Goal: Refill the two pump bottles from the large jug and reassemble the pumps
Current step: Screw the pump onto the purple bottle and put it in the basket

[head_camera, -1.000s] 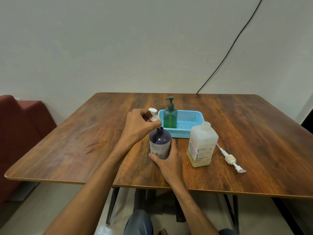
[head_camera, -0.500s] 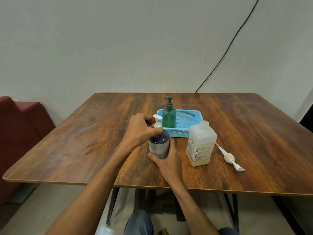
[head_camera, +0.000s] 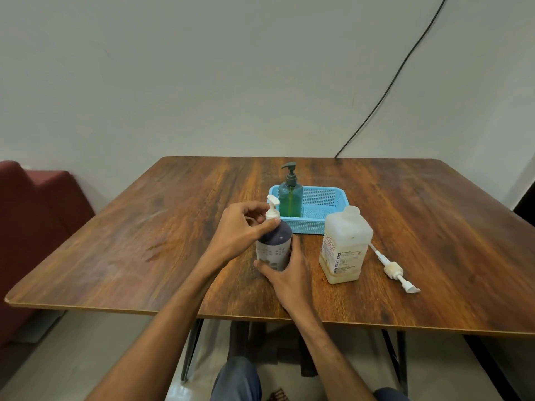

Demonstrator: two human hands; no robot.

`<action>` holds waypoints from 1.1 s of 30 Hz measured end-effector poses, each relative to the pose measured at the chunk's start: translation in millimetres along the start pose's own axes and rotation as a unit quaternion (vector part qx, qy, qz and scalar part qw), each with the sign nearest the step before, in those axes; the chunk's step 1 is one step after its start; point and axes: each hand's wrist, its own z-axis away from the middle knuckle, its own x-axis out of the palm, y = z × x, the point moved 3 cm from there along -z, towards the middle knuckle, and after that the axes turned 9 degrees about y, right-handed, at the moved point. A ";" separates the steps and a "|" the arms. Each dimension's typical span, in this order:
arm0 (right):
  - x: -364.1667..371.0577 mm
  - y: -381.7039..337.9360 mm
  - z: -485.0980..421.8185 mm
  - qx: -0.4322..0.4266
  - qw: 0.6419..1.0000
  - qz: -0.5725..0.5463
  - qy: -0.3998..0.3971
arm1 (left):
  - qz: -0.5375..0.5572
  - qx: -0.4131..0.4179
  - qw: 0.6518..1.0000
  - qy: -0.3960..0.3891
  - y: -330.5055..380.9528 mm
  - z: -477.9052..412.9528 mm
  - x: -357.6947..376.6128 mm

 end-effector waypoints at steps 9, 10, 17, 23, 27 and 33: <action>-0.1 -1.5 -1.6 -0.001 1.000 -0.005 0.000 | -0.005 0.041 0.997 0.058 3.7 2.0 2.0; 0.1 -1.5 -1.4 0.000 1.000 -0.005 -0.001 | -0.005 0.039 0.998 0.056 2.1 2.1 2.8; 1.4 -0.2 -0.9 -0.006 1.000 -0.002 0.000 | -0.015 0.059 0.998 0.015 -2.8 7.3 1.9; 1.7 1.0 -1.1 -0.003 1.000 0.001 -0.002 | 0.060 0.002 0.998 -0.012 -9.3 13.6 5.1; 2.0 4.1 -2.2 -0.003 1.000 0.011 -0.001 | 0.100 -0.024 0.986 0.129 -5.7 20.5 15.9; 2.6 4.0 -1.4 0.004 1.000 0.006 -0.002 | 0.060 0.014 0.989 0.136 -19.1 23.2 23.6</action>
